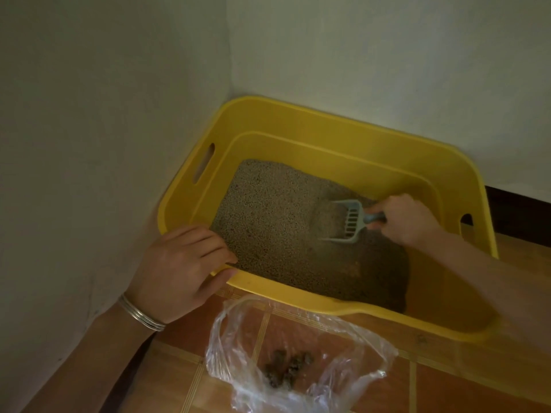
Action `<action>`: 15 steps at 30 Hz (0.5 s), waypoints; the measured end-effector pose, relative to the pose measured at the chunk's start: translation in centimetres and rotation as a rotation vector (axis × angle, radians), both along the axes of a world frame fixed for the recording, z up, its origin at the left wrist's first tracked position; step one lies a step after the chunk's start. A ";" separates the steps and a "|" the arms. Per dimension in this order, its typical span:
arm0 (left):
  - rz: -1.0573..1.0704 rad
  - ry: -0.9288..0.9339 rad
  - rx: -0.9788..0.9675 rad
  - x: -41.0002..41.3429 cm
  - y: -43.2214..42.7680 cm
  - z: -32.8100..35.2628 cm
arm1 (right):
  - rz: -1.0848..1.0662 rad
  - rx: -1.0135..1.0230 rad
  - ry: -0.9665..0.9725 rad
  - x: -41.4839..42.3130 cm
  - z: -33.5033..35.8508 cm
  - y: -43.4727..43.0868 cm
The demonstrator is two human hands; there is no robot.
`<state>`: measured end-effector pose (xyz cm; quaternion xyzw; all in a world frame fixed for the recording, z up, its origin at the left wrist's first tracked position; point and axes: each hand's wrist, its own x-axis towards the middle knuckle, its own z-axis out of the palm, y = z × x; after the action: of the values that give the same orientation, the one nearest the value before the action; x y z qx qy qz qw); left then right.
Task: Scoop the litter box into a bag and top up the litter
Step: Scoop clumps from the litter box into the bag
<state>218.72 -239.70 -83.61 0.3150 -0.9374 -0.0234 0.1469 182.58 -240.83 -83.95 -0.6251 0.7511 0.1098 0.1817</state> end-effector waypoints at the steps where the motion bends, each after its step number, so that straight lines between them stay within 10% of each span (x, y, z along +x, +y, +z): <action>1: 0.001 0.004 0.002 0.0 0.0 0.0 | 0.004 0.019 -0.041 0.1 -0.1 0.4; 15: 0.005 0.043 0.036 0.2 0.1 -0.2 | -0.038 -0.173 -0.358 9.9 -4.4 -5.0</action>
<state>218.95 -239.61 -83.78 0.3193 -0.9326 -0.0468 0.1614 192.52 -245.86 -88.33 -0.6335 0.7251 -0.0715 0.2603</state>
